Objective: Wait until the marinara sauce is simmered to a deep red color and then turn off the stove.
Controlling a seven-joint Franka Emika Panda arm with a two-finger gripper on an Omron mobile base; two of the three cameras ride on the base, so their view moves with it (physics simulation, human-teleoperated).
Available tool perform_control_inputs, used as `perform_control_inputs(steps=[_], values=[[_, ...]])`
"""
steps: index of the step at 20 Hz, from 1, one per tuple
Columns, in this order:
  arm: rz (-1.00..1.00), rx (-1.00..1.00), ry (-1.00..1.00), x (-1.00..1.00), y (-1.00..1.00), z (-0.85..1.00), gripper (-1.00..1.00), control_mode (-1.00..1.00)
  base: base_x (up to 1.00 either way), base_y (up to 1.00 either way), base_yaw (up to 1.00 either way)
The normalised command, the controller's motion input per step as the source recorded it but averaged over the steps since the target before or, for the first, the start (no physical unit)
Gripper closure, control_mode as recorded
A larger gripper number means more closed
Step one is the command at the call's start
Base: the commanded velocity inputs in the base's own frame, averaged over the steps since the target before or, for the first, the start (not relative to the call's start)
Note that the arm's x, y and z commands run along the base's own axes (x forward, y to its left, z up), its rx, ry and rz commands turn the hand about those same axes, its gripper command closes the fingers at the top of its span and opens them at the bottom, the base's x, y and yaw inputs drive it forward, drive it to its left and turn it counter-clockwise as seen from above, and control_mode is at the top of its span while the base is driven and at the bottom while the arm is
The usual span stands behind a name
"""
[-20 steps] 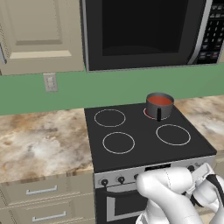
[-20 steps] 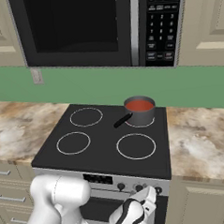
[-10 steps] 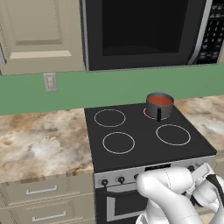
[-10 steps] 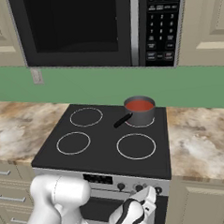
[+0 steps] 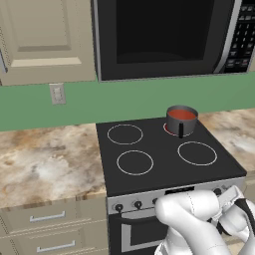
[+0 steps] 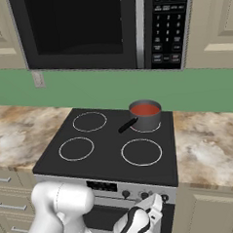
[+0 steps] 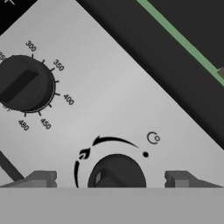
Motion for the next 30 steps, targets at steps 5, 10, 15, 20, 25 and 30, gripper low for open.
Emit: perform_control_inputs(steps=[5,10,15,20,25,30], values=[[0.0,0.0,0.0,0.0,0.0,0.0,1.0,-1.0,0.0,0.0,0.0],[0.0,0.0,0.0,0.0,0.0,0.0,1.0,-1.0,0.0,0.0,0.0],[0.0,0.0,0.0,0.0,0.0,0.0,1.0,-1.0,0.0,0.0,0.0],[0.0,0.0,0.0,0.0,0.0,0.0,1.0,-1.0,0.0,0.0,0.0],[0.0,0.0,0.0,0.0,0.0,0.0,1.0,-1.0,0.0,0.0,0.0],[0.0,0.0,0.0,0.0,0.0,0.0,1.0,-1.0,0.0,0.0,0.0]])
